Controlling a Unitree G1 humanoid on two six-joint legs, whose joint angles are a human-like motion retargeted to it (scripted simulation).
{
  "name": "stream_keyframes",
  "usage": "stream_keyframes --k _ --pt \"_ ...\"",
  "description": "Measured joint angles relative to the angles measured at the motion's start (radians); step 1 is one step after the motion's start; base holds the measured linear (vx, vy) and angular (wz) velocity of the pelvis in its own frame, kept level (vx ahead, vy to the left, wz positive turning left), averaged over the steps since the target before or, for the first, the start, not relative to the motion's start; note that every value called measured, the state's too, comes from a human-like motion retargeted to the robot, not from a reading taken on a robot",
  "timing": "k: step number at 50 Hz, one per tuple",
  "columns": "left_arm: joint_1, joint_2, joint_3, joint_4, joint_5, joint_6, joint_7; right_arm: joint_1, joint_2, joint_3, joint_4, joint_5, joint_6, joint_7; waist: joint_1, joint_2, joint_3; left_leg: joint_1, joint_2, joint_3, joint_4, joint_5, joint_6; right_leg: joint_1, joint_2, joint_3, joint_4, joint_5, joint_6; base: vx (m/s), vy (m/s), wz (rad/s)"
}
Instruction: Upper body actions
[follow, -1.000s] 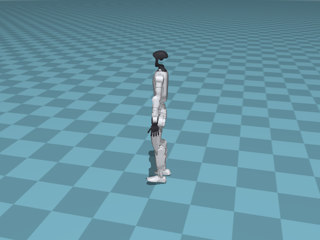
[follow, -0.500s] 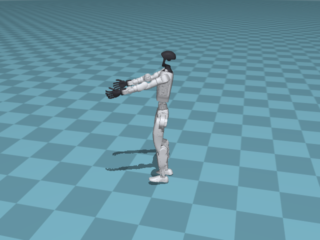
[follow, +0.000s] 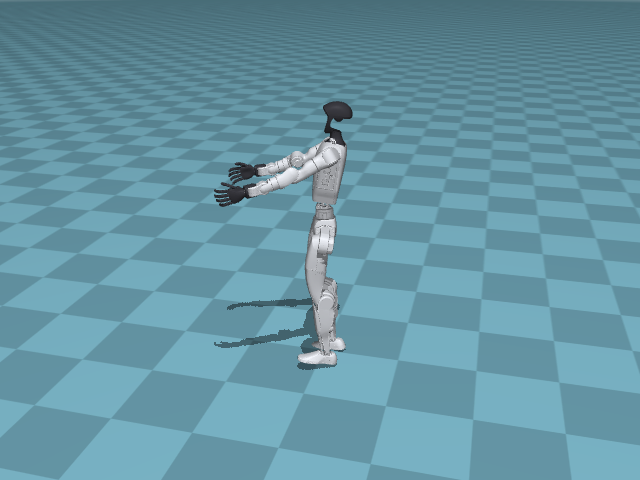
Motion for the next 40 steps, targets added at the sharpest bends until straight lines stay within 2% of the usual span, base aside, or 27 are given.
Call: stream_keyframes --k 2,5,10,17,20,24,28,30,33,35,40 --pt "0.076 -0.001 0.004 0.004 0.026 0.003 -0.024 0.062 0.018 -0.025 0.025 -0.073 0.006 0.001 -0.008 0.003 0.006 0.005 -0.001 -0.003 0.0 0.001 0.001 0.006 0.0 -0.002 0.0 -0.001 0.0 0.0 0.0 0.0" --pt "0.213 -0.004 0.008 0.023 0.086 0.03 -0.106 0.168 0.038 -0.064 0.091 -0.144 0.064 -0.014 -0.019 0.004 0.024 0.014 0.0 -0.006 0.0 0.002 0.002 0.017 0.002 -0.003 0.0 -0.001 0.001 0.0 0.0 0.0" --pt "0.451 -0.018 0.045 0.061 0.212 0.093 -0.2 0.349 0.026 -0.073 0.185 -0.128 0.074 -0.044 -0.028 -0.001 0.057 0.024 -0.002 -0.001 -0.003 0.002 0.001 0.023 -0.001 0.002 0.0 0.001 0.0 0.0 -0.01 -0.02" --pt "0.745 -0.061 0.081 0.203 0.192 0.159 -0.177 0.633 -0.037 -0.035 0.264 -0.22 0.063 -0.112 -0.042 -0.005 0.109 0.028 -0.003 0.002 -0.008 0.003 0.001 0.026 -0.003 0.006 -0.003 0.001 0.002 0.01 -0.05 -0.02" --pt "0.855 -0.101 0.06 0.206 0.215 0.14 -0.169 0.729 -0.056 -0.019 0.282 -0.287 0.072 -0.146 -0.038 -0.01 0.14 0.031 -0.003 0.003 -0.009 0.003 0.001 0.03 -0.004 0.007 -0.004 0.002 0.003 0.01 -0.08 -0.01" --pt "0.976 -0.194 0.09 0.18 0.306 0.123 -0.17 0.871 -0.049 0.026 0.277 -0.323 0.035 -0.217 -0.031 -0.03 0.182 0.033 -0.007 0.001 -0.009 0.005 0.001 0.038 -0.008 0.003 -0.007 0.001 0.003 -0.03 -0.1 0.06" --pt "1.059 -0.284 0.131 0.18 0.286 0.1 -0.158 0.991 -0.027 0.067 0.242 -0.37 0.017 -0.235 -0.019 -0.037 0.201 0.033 -0.008 0.003 -0.012 0.006 0.001 0.038 -0.009 0.003 -0.008 0.001 0.003 0.01 -0.05 0.01" --pt "1.088 -0.327 0.168 0.183 0.265 0.087 -0.15 1.031 -0.016 0.081 0.233 -0.406 0.024 -0.223 -0.017 -0.038 0.208 0.034 -0.007 0.006 -0.012 0.007 0.001 0.038 -0.007 0.006 -0.008 0.002 0.003 0.0 -0.01 -0.16" --pt "1.107 -0.377 0.235 0.174 0.222 0.074 -0.131 1.055 -0.005 0.084 0.233 -0.47 0.041 -0.104 0.046 -0.039 0.215 0.041 0.005 0.078 -0.017 -0.002 -0.003 0.026 0.01 0.077 -0.002 -0.005 -0.01 -0.01 -0.01 -1.1" --pt "1.11 -0.395 0.26 0.16 0.188 0.07 -0.142 1.061 0.0 0.073 0.232 -0.48 0.087 -0.033 0.088 -0.038 0.222 0.045 0.013 0.12 -0.018 -0.006 -0.004 0.017 0.013 0.119 0.004 -0.006 -0.01 -0.02 0.0 -1.16" --pt "1.099 -0.365 0.21 0.109 0.249 0.1 -0.175 1.045 -0.015 0.051 0.222 -0.428 0.083 -0.042 0.174 -0.037 0.247 -0.007 0.018 0.205 0.013 0.024 0.025 0.013 0.024 0.207 -0.009 0.024 -0.021 0.0 0.0 -0.68"
